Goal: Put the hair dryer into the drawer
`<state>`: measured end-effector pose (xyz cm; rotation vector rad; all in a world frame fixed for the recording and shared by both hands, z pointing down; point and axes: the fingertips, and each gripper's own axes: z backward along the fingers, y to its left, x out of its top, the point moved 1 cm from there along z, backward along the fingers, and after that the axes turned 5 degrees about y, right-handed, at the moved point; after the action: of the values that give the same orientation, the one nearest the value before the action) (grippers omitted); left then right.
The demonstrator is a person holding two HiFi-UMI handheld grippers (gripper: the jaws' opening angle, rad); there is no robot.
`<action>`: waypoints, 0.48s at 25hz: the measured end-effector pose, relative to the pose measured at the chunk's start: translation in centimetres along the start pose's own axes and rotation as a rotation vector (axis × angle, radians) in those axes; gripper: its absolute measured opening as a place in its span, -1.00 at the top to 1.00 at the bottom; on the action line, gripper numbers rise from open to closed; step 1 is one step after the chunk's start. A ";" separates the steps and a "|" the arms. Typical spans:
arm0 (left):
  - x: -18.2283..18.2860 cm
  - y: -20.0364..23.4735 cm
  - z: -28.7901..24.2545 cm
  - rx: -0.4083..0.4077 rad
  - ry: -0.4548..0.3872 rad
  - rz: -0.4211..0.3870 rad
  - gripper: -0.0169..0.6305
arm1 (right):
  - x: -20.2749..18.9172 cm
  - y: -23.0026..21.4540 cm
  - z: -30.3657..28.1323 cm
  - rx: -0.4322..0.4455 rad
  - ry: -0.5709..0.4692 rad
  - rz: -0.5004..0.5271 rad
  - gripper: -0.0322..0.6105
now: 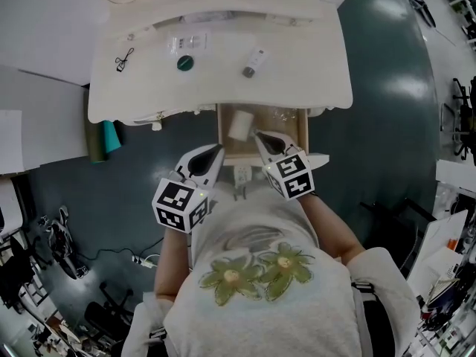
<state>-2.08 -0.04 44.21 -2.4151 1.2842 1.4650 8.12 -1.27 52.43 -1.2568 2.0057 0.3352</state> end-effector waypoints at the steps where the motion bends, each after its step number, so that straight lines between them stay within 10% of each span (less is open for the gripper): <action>1: 0.0 -0.3 0.0 -0.006 -0.002 -0.005 0.92 | 0.1 0.2 0.4 -0.001 -0.013 -0.002 0.83; 12: -0.9 -2.8 0.4 -0.049 -0.019 -0.034 0.92 | -0.1 1.8 3.8 -0.025 -0.083 -0.004 0.83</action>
<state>-0.70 2.59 43.66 -2.4344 1.2115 1.5236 8.32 1.76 49.54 -1.2418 1.9344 0.4054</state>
